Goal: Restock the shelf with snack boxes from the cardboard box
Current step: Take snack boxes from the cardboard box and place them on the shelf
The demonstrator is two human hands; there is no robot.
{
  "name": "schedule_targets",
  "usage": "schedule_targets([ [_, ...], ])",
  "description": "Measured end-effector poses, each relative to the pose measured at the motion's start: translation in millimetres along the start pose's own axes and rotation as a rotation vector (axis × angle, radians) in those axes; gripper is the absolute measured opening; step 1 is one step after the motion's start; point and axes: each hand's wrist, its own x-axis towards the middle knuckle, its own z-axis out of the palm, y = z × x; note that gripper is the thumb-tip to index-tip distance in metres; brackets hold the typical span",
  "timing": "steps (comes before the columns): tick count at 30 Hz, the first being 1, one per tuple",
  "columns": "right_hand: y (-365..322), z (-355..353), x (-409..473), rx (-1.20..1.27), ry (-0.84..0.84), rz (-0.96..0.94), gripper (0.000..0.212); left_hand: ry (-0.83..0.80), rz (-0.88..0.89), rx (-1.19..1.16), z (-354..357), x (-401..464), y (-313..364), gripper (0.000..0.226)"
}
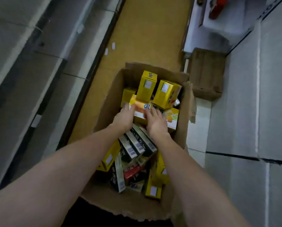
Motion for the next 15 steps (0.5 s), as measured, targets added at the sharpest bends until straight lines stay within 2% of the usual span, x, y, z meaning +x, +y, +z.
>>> schedule_targets([
  [2, 6.0, 5.8, 5.5, -0.039, -0.009, 0.026, 0.075, 0.040, 0.023, 0.051, 9.4, 9.2, -1.1, 0.081],
  [4, 10.5, 10.5, 6.9, -0.087, -0.012, 0.008, 0.076, 0.040, 0.021, 0.027, 13.8, 11.8, -3.7, 0.083],
  [8, 13.5, 6.9, 4.9, -0.114, -0.033, -0.029, 0.088, 0.067, 0.052, 0.004, 8.4, 10.9, -11.1, 0.076],
  [12, 10.3, -22.7, -0.8, -0.086, -0.173, -0.053, 0.098, -0.004, 0.105, -0.043, -12.2, 0.8, -17.7, 0.062],
  [15, 5.9, -46.1, -7.7, -0.043, -0.217, -0.074, 0.085, -0.050, 0.089, -0.146, -34.5, -11.6, -19.3, 0.050],
])
